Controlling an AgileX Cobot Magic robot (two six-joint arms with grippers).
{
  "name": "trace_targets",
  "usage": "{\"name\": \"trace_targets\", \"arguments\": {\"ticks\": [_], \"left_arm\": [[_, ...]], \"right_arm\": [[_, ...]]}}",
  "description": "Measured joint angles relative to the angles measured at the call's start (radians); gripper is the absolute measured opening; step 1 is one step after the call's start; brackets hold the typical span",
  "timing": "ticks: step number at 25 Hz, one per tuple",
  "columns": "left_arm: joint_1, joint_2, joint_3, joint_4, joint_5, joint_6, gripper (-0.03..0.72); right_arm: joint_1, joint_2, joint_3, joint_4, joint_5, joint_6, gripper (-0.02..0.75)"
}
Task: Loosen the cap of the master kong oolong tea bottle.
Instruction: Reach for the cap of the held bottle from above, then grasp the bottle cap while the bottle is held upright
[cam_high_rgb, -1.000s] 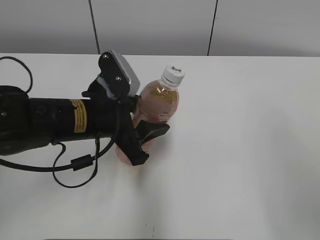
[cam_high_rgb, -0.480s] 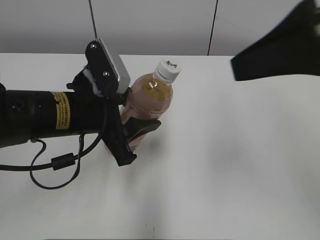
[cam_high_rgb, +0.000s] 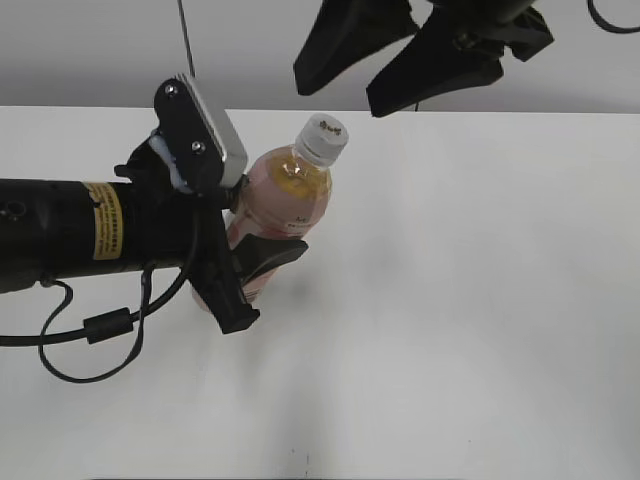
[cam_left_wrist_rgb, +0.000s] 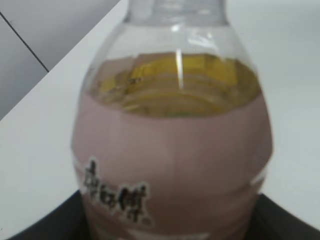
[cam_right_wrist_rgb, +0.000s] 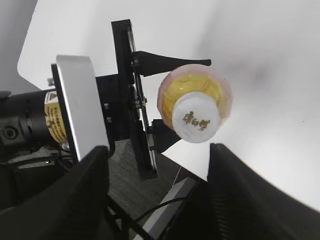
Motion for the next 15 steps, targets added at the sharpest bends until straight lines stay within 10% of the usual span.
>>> {"name": "trace_targets", "arguments": {"ticks": [15], "left_arm": [[0.0,0.0,0.0,-0.002,0.001,0.0,0.4]], "right_arm": [[0.0,0.119,-0.122,-0.062,0.111,0.471,0.473]]}}
